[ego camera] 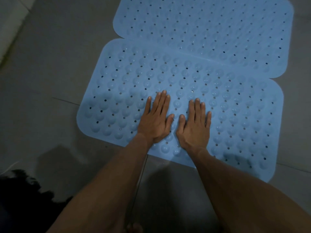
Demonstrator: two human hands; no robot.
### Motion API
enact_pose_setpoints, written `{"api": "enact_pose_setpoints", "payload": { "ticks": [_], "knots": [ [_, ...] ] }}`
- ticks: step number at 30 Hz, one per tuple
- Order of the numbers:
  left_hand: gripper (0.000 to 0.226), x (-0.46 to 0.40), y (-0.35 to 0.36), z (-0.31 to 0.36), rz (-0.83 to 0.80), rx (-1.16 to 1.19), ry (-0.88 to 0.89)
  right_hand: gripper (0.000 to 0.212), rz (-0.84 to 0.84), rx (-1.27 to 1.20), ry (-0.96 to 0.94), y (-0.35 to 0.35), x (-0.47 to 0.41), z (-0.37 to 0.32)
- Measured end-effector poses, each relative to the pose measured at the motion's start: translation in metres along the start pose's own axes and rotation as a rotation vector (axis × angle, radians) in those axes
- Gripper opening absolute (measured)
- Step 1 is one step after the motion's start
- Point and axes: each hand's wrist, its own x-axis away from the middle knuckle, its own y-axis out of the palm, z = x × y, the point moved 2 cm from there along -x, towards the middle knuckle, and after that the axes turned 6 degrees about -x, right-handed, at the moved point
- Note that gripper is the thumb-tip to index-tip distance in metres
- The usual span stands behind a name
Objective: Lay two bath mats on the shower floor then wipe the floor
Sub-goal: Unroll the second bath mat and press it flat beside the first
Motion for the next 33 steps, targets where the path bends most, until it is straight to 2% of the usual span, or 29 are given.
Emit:
{"api": "enact_pose_setpoints", "payload": {
  "ticks": [17,26,30,33],
  "knots": [
    [0.068,-0.003,-0.001,0.002,-0.1,-0.011,-0.019,0.066,0.0,-0.001,0.03,-0.002,0.0,-0.001],
    [0.067,-0.002,-0.003,0.003,-0.096,-0.041,-0.024,0.067,0.019,0.0,0.0,-0.003,-0.001,0.0],
    [0.066,-0.003,-0.013,0.004,-0.211,-0.018,-0.041,0.068,-0.092,-0.015,-0.007,-0.008,-0.002,-0.001],
    [0.065,-0.013,-0.043,0.004,-0.425,-0.008,-0.045,0.068,-0.295,-0.034,-0.009,-0.03,-0.008,-0.003]
  ]
}}
